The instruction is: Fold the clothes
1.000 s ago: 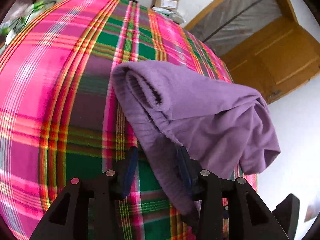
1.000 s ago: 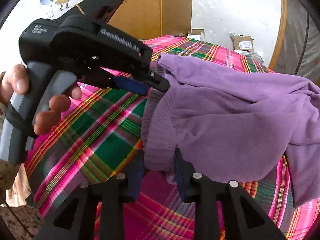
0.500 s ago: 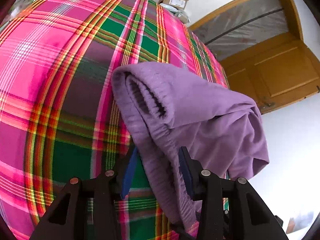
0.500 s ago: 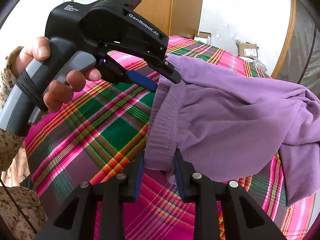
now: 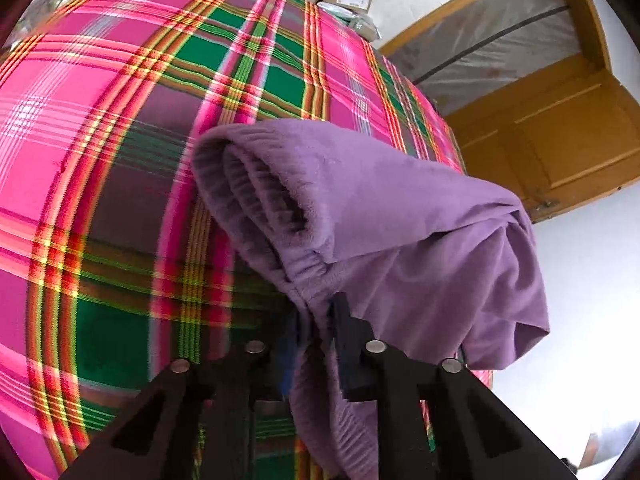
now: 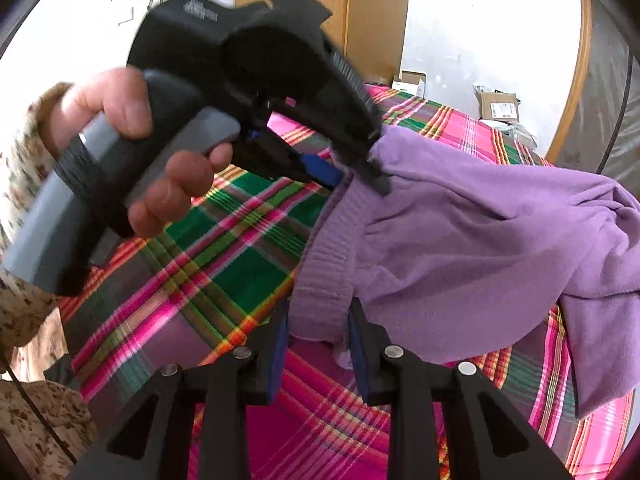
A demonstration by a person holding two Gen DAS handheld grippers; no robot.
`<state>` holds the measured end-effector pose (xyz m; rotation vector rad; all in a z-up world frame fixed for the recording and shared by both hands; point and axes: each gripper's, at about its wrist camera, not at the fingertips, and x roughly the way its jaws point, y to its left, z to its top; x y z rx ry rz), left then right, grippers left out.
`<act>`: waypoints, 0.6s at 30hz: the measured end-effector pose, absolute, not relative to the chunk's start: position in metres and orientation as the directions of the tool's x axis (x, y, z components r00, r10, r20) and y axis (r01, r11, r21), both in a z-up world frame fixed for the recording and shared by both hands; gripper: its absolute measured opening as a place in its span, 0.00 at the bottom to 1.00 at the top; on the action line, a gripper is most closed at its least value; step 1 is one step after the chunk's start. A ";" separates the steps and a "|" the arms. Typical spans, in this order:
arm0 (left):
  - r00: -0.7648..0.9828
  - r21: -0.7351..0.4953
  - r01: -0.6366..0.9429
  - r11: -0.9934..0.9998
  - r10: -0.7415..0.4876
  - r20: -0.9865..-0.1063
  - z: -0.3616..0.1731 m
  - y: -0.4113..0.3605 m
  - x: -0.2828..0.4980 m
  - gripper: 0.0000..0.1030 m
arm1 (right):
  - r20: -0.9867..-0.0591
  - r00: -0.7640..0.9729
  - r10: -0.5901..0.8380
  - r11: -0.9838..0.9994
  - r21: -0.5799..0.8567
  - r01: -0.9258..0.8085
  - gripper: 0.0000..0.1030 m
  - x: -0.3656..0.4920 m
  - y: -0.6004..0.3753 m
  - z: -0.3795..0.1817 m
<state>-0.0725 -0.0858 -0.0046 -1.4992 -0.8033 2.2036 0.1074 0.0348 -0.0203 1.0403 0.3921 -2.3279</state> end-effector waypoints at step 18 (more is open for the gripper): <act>-0.523 -0.616 -0.015 -0.788 0.531 -0.666 0.028 -0.170 -0.051 0.10 | -0.682 -0.528 -0.506 -0.722 0.000 0.692 0.28 0.112 -0.037 0.015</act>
